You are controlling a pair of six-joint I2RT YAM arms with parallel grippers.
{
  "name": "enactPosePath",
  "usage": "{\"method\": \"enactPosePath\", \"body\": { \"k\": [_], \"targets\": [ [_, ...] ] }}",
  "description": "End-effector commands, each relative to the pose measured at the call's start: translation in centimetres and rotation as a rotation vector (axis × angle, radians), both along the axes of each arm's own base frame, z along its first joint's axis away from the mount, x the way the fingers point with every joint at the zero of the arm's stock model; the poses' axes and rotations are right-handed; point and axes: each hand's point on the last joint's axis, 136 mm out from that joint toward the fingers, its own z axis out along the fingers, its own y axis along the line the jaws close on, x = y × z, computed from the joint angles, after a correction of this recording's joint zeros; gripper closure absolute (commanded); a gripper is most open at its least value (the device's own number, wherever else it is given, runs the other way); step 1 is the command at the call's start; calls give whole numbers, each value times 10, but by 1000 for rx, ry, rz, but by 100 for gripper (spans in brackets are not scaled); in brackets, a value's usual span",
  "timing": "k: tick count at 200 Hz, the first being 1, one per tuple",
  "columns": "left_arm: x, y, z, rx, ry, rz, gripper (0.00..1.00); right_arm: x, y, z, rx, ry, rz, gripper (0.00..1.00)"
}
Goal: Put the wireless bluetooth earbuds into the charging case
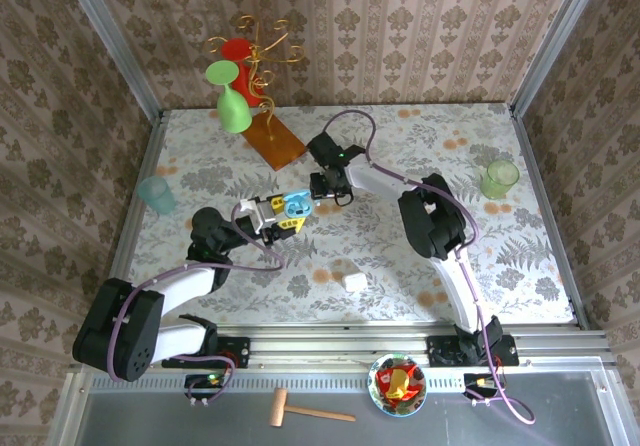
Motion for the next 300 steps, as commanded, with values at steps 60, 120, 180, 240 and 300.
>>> {"method": "enactPosePath", "body": {
  "k": [60,120,180,240,300],
  "targets": [
    [-1,2,6,-14,-54,8,77,-9,11,-16,-116,47,72,63],
    [8,6,9,-21,-53,55,77,-42,27,18,-25,33,204,59],
    [23,16,13,-44,-55,148,77,-74,11,47,25,-31,204,57],
    [28,20,16,-62,-56,174,77,-129,3,50,62,-9,255,56],
    [28,19,16,-71,-42,165,77,-180,17,13,38,164,447,56]
  ]
}}
